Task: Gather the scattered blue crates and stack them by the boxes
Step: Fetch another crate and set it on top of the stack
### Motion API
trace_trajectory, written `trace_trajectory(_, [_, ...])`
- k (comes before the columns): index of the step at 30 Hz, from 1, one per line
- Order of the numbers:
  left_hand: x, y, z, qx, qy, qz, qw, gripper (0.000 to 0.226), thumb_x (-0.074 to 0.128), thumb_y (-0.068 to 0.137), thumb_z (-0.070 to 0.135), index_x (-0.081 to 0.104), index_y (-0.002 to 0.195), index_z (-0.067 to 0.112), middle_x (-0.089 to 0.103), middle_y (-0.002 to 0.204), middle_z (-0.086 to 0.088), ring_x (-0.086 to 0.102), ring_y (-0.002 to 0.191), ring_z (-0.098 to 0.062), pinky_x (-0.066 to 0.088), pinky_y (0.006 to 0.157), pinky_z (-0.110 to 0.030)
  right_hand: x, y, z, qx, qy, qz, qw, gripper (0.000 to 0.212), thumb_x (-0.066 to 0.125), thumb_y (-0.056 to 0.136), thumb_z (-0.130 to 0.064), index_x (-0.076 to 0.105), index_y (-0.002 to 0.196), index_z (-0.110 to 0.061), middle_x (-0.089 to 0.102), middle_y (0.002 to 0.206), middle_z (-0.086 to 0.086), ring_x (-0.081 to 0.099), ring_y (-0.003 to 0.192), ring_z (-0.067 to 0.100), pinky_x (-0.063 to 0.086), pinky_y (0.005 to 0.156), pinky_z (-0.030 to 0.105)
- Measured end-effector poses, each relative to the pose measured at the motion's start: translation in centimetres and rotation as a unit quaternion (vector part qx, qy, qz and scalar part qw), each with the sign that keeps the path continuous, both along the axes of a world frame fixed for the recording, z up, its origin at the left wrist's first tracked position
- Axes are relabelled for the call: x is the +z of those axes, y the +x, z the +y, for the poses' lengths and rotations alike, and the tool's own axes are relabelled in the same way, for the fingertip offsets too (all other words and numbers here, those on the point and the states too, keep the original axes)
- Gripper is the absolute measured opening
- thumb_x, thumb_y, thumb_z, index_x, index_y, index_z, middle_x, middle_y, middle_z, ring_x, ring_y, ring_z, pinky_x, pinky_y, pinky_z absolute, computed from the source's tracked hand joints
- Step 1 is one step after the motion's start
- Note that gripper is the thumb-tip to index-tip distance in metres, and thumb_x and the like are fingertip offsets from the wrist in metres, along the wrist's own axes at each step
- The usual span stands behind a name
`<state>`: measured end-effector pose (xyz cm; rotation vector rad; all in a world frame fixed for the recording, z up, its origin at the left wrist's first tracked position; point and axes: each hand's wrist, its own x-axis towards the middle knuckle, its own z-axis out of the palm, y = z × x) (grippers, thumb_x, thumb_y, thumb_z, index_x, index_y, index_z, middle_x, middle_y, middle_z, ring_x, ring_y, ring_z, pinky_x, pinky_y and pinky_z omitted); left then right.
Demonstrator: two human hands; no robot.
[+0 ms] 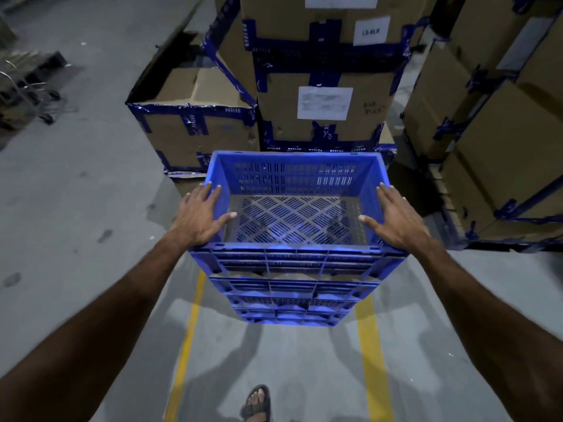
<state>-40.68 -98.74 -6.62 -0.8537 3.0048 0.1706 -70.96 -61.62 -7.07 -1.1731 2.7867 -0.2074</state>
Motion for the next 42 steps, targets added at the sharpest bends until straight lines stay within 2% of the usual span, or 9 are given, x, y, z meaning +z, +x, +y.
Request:
trace_trajectory(2, [0.1, -1.0, -0.9, -0.014, -0.001, -0.038, 0.999, 0.125, 0.000, 0.076, 0.097, 0.015, 0.165, 0.011, 0.012, 0.172, -0.016, 0.012, 0.159, -0.033, 0.017, 0.126, -0.054, -0.5, -0.4, -1.1, 0.002, 0.029, -0.002, 1.000, 0.115, 0.023, 0.083, -0.089, 0.010, 0.163, -0.008, 0.007, 0.172, 0.011, 0.008, 0.158, 0.028, 0.016, 0.125, 0.053])
trace_trajectory(3, [0.1, -1.5, -1.3, -0.015, 0.003, -0.049, 0.999, 0.127, -0.001, 0.074, 0.097, 0.011, 0.166, 0.010, 0.008, 0.173, -0.016, 0.008, 0.159, -0.032, 0.015, 0.127, -0.054, -0.8, -0.6, -1.5, 0.001, 0.040, 0.001, 0.999, 0.118, 0.018, 0.081, -0.091, 0.007, 0.163, -0.007, 0.003, 0.172, 0.011, 0.005, 0.159, 0.028, 0.014, 0.126, 0.053])
trace_trajectory(6, [0.1, -2.7, -1.7, 0.000, 0.023, -0.058, 0.998, 0.121, 0.010, 0.078, 0.092, 0.003, 0.166, 0.008, -0.003, 0.174, -0.015, -0.001, 0.160, -0.029, 0.008, 0.128, -0.052, -1.5, -1.3, -2.4, -0.009, 0.053, 0.021, 0.998, 0.121, 0.011, 0.079, -0.094, 0.001, 0.163, -0.006, -0.004, 0.172, 0.012, -0.003, 0.159, 0.026, 0.007, 0.126, 0.050])
trace_trajectory(8, [-0.3, -2.9, -1.7, 0.003, 0.026, -0.051, 0.998, 0.125, 0.008, 0.075, 0.094, 0.001, 0.165, 0.008, -0.005, 0.174, -0.014, -0.005, 0.160, -0.029, 0.008, 0.129, -0.052, -1.6, -1.6, -2.6, -0.010, 0.050, 0.022, 0.998, 0.121, 0.010, 0.080, -0.093, 0.000, 0.163, -0.006, -0.006, 0.172, 0.012, -0.006, 0.159, 0.026, 0.005, 0.126, 0.048])
trace_trajectory(11, [-1.3, -2.9, -2.1, 0.006, 0.033, -0.026, 0.999, 0.133, 0.003, 0.071, 0.100, 0.002, 0.165, 0.007, -0.003, 0.174, -0.014, -0.004, 0.160, -0.029, 0.010, 0.128, -0.054, -1.8, -1.8, -2.6, -0.009, 0.046, 0.028, 0.999, 0.119, 0.012, 0.082, -0.092, 0.004, 0.163, -0.006, -0.003, 0.172, 0.012, -0.006, 0.159, 0.025, 0.006, 0.127, 0.048])
trace_trajectory(21, [-2.1, -3.0, -2.4, 0.003, 0.059, 0.031, 0.998, 0.129, 0.023, 0.076, 0.097, 0.002, 0.165, 0.007, -0.006, 0.174, -0.013, -0.009, 0.160, -0.026, 0.000, 0.130, -0.042, -2.1, -2.0, -2.8, -0.005, 0.005, 0.026, 1.000, 0.109, 0.020, 0.084, -0.088, 0.019, 0.163, -0.012, 0.014, 0.172, 0.006, -0.004, 0.159, 0.024, 0.012, 0.127, 0.054])
trace_trajectory(29, [-2.6, -3.3, -3.0, 0.000, 0.069, 0.040, 0.997, 0.134, 0.020, 0.072, 0.102, 0.002, 0.165, 0.007, -0.008, 0.174, -0.011, -0.009, 0.160, -0.026, 0.004, 0.130, -0.044, -2.2, -2.1, -3.0, -0.012, -0.019, 0.020, 1.000, 0.100, 0.033, 0.088, -0.083, 0.027, 0.161, -0.016, 0.022, 0.170, 0.004, -0.006, 0.159, 0.022, 0.015, 0.127, 0.052])
trace_trajectory(34, [-2.0, -3.1, -2.6, 0.004, 0.086, 0.040, 0.996, 0.135, 0.020, 0.071, 0.103, 0.000, 0.165, 0.009, -0.011, 0.173, -0.010, -0.012, 0.160, -0.024, 0.005, 0.130, -0.046, -1.5, -1.8, -2.8, -0.018, -0.026, 0.003, 1.000, 0.102, 0.030, 0.086, -0.086, 0.026, 0.162, -0.018, 0.019, 0.171, 0.002, -0.009, 0.158, 0.018, 0.018, 0.126, 0.055])
trace_trajectory(42, [-2.0, -2.9, -2.5, 0.007, 0.104, 0.076, 0.992, 0.131, 0.024, 0.074, 0.101, 0.005, 0.166, 0.009, -0.004, 0.174, -0.010, -0.007, 0.161, -0.024, 0.007, 0.130, -0.043, -1.4, -1.7, -2.8, -0.026, -0.054, -0.023, 0.998, 0.103, 0.035, 0.084, -0.088, 0.025, 0.162, -0.022, 0.023, 0.170, -0.001, -0.009, 0.158, 0.015, 0.025, 0.122, 0.060])
